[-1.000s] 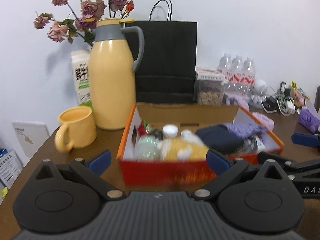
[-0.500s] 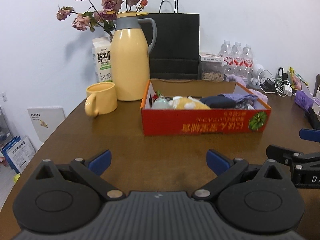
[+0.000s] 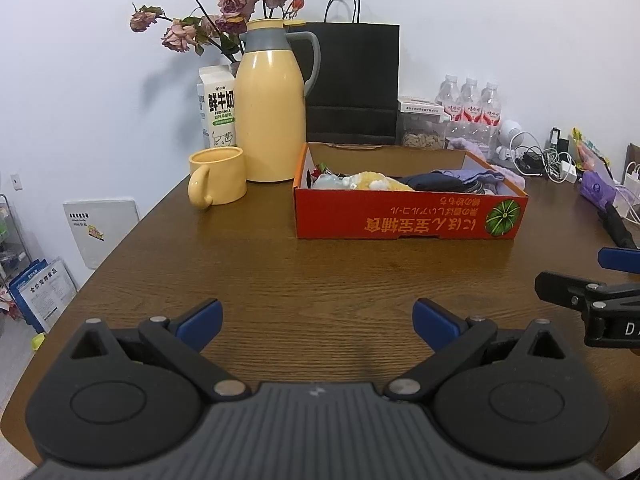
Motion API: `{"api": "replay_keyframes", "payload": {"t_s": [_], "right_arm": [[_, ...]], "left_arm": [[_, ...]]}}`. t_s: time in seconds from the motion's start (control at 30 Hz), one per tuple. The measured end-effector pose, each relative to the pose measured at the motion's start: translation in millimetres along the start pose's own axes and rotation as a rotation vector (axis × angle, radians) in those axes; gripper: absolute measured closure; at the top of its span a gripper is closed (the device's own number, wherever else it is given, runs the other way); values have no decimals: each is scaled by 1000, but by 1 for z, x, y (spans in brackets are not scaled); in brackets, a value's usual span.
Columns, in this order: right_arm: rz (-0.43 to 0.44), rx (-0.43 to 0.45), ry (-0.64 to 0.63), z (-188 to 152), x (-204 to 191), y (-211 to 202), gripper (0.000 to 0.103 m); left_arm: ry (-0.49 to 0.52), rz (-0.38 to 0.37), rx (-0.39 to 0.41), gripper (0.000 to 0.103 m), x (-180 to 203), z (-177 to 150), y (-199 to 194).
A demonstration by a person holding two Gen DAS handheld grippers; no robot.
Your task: Organize objects
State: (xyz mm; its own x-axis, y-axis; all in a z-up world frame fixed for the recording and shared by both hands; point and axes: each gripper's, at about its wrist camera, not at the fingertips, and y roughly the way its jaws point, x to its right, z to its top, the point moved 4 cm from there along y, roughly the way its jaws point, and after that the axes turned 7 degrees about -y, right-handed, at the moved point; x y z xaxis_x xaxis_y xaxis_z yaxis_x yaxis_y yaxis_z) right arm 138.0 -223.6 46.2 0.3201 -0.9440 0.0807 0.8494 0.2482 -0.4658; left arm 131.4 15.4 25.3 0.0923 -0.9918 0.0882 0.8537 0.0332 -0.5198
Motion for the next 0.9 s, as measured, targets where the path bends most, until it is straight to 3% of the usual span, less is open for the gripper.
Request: {"api": "replay_keyframes", "payload": {"t_s": [0.9], "right_arm": [[-10,2,0,2,5,1,0]], "left_arm": [[-10,8,-5,0,-1,-1,1]]}}
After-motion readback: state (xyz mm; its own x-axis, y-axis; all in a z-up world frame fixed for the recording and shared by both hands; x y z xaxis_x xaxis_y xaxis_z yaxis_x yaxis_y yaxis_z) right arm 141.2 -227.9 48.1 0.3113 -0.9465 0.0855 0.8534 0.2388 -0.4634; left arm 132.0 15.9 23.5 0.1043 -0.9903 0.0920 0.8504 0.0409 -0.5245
